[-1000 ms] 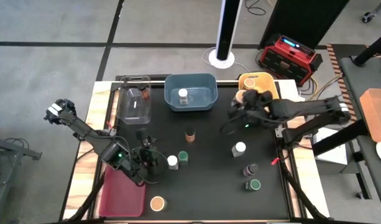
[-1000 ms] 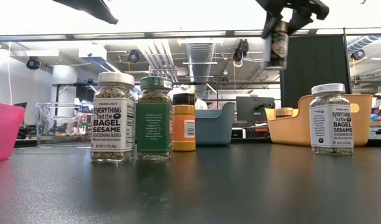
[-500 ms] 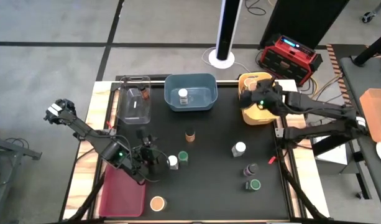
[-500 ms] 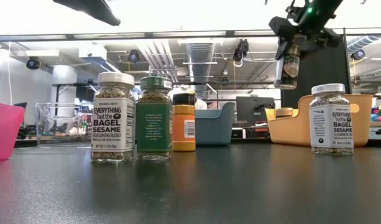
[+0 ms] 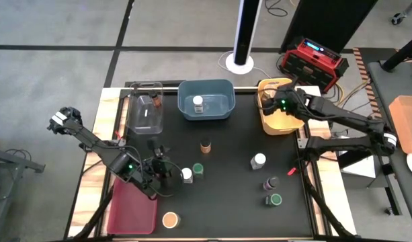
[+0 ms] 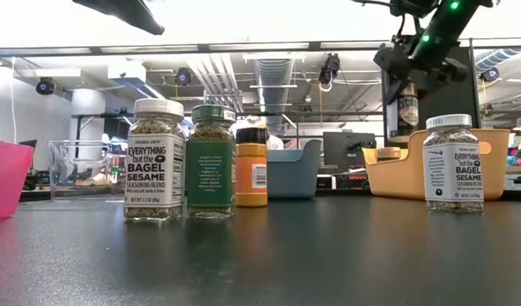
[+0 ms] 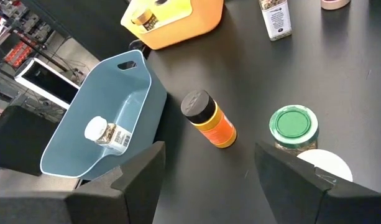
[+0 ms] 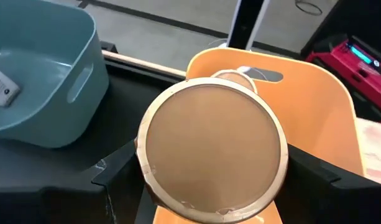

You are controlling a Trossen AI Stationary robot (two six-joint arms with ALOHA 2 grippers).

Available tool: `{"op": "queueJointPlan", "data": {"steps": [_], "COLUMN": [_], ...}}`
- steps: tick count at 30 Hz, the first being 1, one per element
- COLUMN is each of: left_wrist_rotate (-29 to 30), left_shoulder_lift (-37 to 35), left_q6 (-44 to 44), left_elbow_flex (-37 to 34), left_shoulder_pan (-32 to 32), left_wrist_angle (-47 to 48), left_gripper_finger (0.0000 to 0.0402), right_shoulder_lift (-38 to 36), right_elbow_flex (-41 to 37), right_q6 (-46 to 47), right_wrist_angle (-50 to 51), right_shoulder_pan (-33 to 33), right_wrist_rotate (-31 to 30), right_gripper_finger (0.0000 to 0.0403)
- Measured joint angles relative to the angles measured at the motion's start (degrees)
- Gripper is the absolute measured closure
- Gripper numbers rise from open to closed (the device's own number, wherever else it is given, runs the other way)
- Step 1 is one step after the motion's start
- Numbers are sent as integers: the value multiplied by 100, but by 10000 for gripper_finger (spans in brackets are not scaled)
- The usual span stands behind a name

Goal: Sort spices by type
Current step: Put the top gold seasoning bottle into the yellow bin

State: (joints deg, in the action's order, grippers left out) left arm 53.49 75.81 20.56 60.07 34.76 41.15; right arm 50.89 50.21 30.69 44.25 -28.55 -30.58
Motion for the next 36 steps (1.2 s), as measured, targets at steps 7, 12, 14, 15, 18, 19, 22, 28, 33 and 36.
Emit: {"op": "queueJointPlan", "data": {"steps": [7, 12, 14, 15, 18, 19, 22, 28, 33, 36], "left_wrist_rotate": [0, 0, 0, 0, 0, 0, 0, 0, 0, 0], "left_shoulder_lift": [0, 0, 0, 0, 0, 0, 0, 0, 0, 0], "left_q6": [96, 98, 99, 115, 202, 233, 302, 312, 312, 312], "left_elbow_flex": [0, 0, 0, 0, 0, 0, 0, 0, 0, 0], "left_shoulder_pan": [-5, -9, -9, -9, -9, -9, -9, -9, -9, -9], "left_wrist_angle": [-14, -142, -187, -199, -208, -209, -210, -212, -210, -212], "left_gripper_finger": [171, 171, 171, 171, 171, 171, 171, 171, 171, 171], "right_shoulder_lift": [-591, -550, -435, -371, -210, -184, -170, -213, -211, -215], "right_elbow_flex": [-475, -599, -632, -644, -680, -692, -757, -1217, -1551, -1738], "right_q6": [-167, -74, -37, -12, -74, -112, -136, -214, -224, -223], "right_wrist_angle": [-298, -266, -267, -262, -277, -276, -360, -1008, -1497, -1765], "right_shoulder_pan": [-132, -344, -422, -466, -604, -634, -676, -715, -768, -767], "right_wrist_rotate": [75, 72, 76, 59, 57, 58, 54, 54, 56, 99], "right_gripper_finger": [132, 132, 132, 132, 132, 132, 132, 132, 132, 132]}}
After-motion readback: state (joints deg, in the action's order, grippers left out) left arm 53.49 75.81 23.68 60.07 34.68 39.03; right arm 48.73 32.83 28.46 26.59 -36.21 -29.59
